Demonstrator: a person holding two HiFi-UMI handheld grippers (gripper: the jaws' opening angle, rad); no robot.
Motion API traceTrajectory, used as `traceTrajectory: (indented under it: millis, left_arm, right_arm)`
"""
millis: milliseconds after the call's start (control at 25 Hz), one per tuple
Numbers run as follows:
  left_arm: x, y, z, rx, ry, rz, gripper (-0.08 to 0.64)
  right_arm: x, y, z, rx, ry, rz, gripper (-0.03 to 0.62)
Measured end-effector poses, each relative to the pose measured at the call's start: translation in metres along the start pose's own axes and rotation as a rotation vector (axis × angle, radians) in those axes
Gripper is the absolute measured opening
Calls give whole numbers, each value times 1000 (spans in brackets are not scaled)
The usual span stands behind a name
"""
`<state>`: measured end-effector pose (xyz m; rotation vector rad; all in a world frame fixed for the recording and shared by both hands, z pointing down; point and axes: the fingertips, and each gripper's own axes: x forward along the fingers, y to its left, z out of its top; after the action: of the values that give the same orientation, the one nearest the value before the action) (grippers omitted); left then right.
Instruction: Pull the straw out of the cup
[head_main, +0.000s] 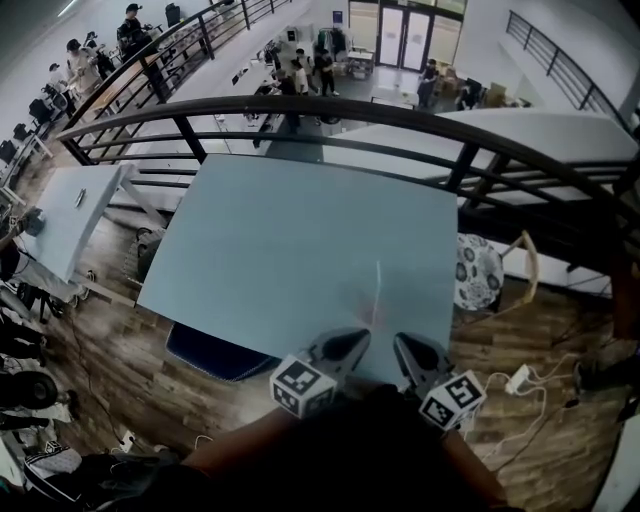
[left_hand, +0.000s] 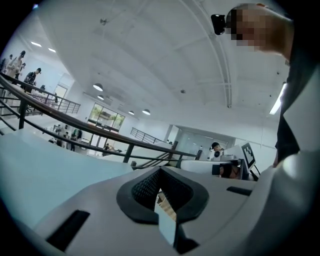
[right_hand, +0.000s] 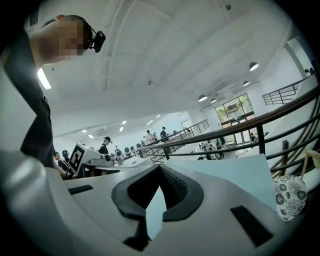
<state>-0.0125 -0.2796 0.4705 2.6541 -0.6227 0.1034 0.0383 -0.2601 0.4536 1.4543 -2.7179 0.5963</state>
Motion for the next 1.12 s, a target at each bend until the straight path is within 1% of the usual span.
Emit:
traceTrajectory:
  millis: [120, 280, 600, 720, 840, 920, 1000, 1120]
  left_arm:
    - [4, 6, -1, 12, 16, 2, 12]
    - [8, 12, 2, 44, 20, 27, 12]
    - [20, 32, 0, 44, 12, 101, 12]
    - [29, 42, -7, 43, 19, 135, 12]
    - [35, 56, -17, 26, 35, 166, 12]
    - [31, 72, -20, 11, 47, 184, 12]
    - [29, 86, -18, 15, 40, 199, 12]
    - [42, 84, -27, 14, 47, 219, 12]
  right_arm:
    - [8, -8, 3, -4, -7, 5, 9]
    - [16, -20, 2, -2, 6, 25, 9]
    - [25, -48, -1, -15, 51, 48, 9]
    - [29, -64, -8, -23, 81, 55, 9]
    - [37, -78, -18, -14, 105, 55, 9]
    - [52, -80, -24, 0, 116, 60, 9]
    - [65, -82, -30, 16, 126, 70, 9]
    - [60, -98, -43, 32, 145, 76, 10]
